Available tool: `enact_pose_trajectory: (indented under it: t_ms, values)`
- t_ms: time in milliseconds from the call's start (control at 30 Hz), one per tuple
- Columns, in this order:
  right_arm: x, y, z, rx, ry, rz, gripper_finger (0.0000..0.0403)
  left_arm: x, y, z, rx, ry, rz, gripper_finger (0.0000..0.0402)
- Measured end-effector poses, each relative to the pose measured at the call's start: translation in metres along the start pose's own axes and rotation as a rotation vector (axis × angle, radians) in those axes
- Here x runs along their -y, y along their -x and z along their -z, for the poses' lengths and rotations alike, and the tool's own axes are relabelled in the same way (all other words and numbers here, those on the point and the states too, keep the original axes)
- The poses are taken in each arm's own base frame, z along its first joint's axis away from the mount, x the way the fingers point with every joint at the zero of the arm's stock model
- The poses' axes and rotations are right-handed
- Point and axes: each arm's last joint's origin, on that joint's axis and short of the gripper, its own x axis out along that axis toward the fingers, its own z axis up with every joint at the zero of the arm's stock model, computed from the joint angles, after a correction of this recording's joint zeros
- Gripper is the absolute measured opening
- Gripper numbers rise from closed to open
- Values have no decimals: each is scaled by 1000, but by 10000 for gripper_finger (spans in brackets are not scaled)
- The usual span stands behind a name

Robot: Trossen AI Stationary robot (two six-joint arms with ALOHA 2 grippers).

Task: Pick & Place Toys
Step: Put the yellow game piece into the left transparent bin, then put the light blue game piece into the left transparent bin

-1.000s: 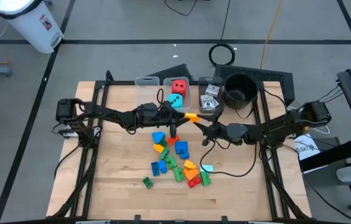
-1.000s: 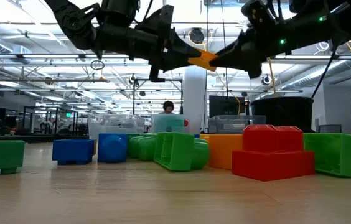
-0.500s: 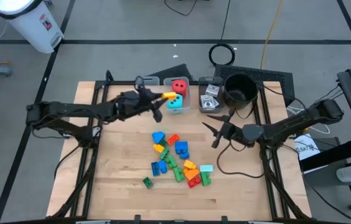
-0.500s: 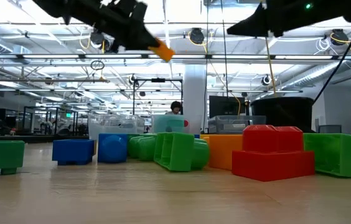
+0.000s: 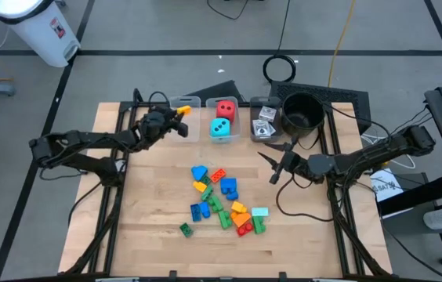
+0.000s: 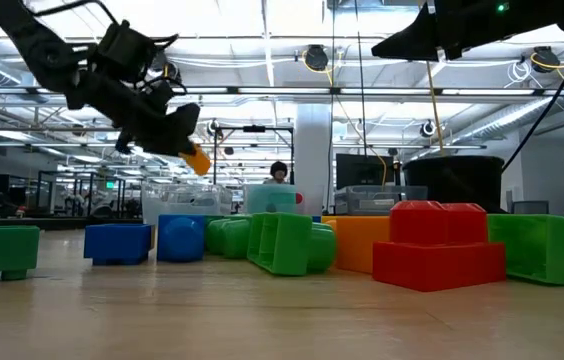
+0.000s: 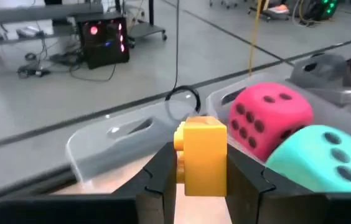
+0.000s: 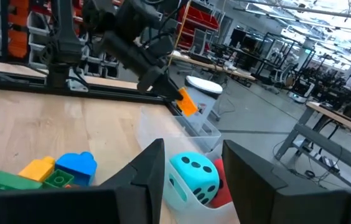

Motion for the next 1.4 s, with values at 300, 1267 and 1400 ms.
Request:
enact_pose_trajectory:
  t_ms: [300, 1267, 1400]
  values:
    - [1, -1, 1, -6, 4, 5, 132, -24, -25, 11, -28, 45, -95, 110]
    - [1, -2, 8, -63, -20, -1, 133, -32, -30, -5, 12, 98, 42, 329]
    - [-4, -2, 9, -51, -16, -170, 137, -25, -13, -18, 35, 167, 147, 341]
